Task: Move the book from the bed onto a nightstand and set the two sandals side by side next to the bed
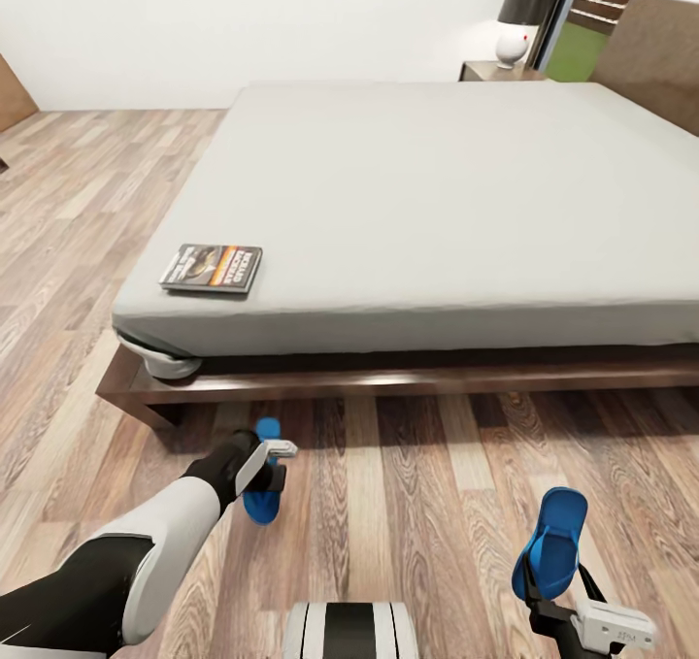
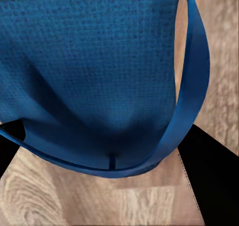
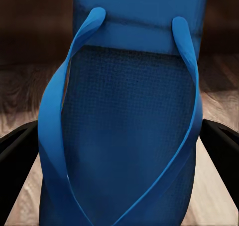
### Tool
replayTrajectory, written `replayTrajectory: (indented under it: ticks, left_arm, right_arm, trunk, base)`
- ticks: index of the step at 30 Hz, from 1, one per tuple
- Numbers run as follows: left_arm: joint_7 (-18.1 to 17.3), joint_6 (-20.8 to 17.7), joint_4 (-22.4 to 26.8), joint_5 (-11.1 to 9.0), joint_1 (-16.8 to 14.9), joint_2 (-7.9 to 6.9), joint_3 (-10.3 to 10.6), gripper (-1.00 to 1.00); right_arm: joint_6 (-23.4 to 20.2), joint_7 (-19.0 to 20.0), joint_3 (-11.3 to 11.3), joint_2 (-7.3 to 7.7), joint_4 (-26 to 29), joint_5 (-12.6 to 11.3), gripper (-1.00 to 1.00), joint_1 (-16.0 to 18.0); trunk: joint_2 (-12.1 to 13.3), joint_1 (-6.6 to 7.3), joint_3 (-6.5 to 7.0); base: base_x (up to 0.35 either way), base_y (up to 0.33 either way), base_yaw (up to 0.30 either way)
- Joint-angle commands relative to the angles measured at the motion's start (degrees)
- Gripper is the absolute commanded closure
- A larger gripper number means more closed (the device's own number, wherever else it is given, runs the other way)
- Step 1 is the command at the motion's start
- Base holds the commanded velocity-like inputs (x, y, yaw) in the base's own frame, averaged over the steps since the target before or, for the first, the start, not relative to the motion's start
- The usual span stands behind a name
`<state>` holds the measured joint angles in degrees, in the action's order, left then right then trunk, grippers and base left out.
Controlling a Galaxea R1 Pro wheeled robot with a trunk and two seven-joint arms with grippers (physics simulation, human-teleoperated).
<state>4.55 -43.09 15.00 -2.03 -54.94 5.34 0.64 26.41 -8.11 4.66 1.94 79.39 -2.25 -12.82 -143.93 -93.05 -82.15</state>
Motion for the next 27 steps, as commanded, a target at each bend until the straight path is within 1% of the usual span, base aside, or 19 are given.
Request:
replayTrajectory:
  ticks: [1, 2, 5, 9, 12, 13, 15, 17, 19, 22, 27]
  left_arm:
    - [0.27, 0.87, 0.07, -0.24, 0.0, 0.02, 0.07, 1.0]
    - [0.19, 2.12, 0.01, -0.29, 0.0, 0.02, 0.07, 1.0]
    - [0.13, 3.12, -0.04, -0.3, 0.01, 0.04, 0.07, 1.0]
    - [0.09, 3.38, -0.05, -0.33, 0.01, 0.09, 0.05, 1.0]
    - [-0.15, 2.54, -0.05, -0.71, 0.01, 0.11, -0.06, 1.0]
    - [-0.19, 1.76, -0.04, -0.75, 0.01, 0.11, -0.08, 1.0]
    - [-0.2, -4.12, 0.84, -0.65, -0.04, 0.03, -0.04, 1.0]
    - [-0.19, -9.66, 3.42, -0.62, -0.07, -0.02, -0.03, 1.0]
    - [-0.2, -12.5, 6.51, -0.61, -0.08, -0.17, 0.04, 1.0]
    - [-0.17, -13.57, 7.76, -0.48, -0.08, -0.17, 0.06, 1.0]
    - [-0.13, -13.88, 8.21, -0.26, -0.08, -0.3, 0.1, 1.0]
  right_arm:
    - [0.13, -0.11, -0.08, 0.02, 0.04, -0.21, 1.0, -0.02]
    - [0.13, -0.12, -0.07, 0.01, 0.05, -0.21, 1.0, -0.02]
    - [0.13, -0.14, -0.07, 0.0, 0.1, -0.21, 1.0, -0.02]
    - [0.13, -0.13, -0.08, -0.01, 0.21, -0.21, 1.0, -0.02]
    - [0.13, -0.15, -0.04, -0.01, 0.25, -0.21, 1.0, -0.02]
    - [0.13, -0.15, -0.06, -0.01, 0.29, -0.21, 1.0, -0.02]
    - [0.13, -0.09, -0.08, -0.01, 0.42, -0.21, 1.0, -0.02]
    - [0.13, -0.08, -0.09, -0.01, 0.47, -0.21, 1.0, -0.02]
    - [0.13, -0.07, -0.09, -0.01, 0.49, -0.21, 1.0, -0.02]
    - [0.13, -0.07, -0.09, -0.01, 0.5, -0.21, 1.0, -0.02]
    - [0.13, -0.07, -0.09, -0.01, 0.44, -0.21, 1.0, -0.02]
  trunk:
    - [-0.03, -0.02, -0.35]
    - [-0.04, -0.04, -0.66]
    - [-0.08, -0.12, -1.6]
    - [-0.14, -0.22, -2.85]
    - [-0.18, -0.3, -3.75]
    - [-0.19, -0.33, -4.01]
    - [-0.22, -0.38, -4.48]
    - [-0.24, -0.43, -4.94]
    - [-0.27, -0.48, -5.39]
    - [-0.31, -0.56, -6.05]
    - [-0.38, -0.69, -7.16]
  base:
    - [0.0, 0.0, 0.0]
    - [0.0, 0.0, 0.0]
    - [0.0, 0.0, 0.0]
    - [0.0, 0.0, 0.0]
    - [0.0, 0.0, 0.0]
    - [0.0, 0.0, 0.0]
    - [0.0, 0.0, 0.0]
    - [0.0, 0.0, 0.0]
    - [0.0, 0.0, 0.0]
    - [0.0, 0.0, 0.0]
    - [0.0, 0.0, 0.0]
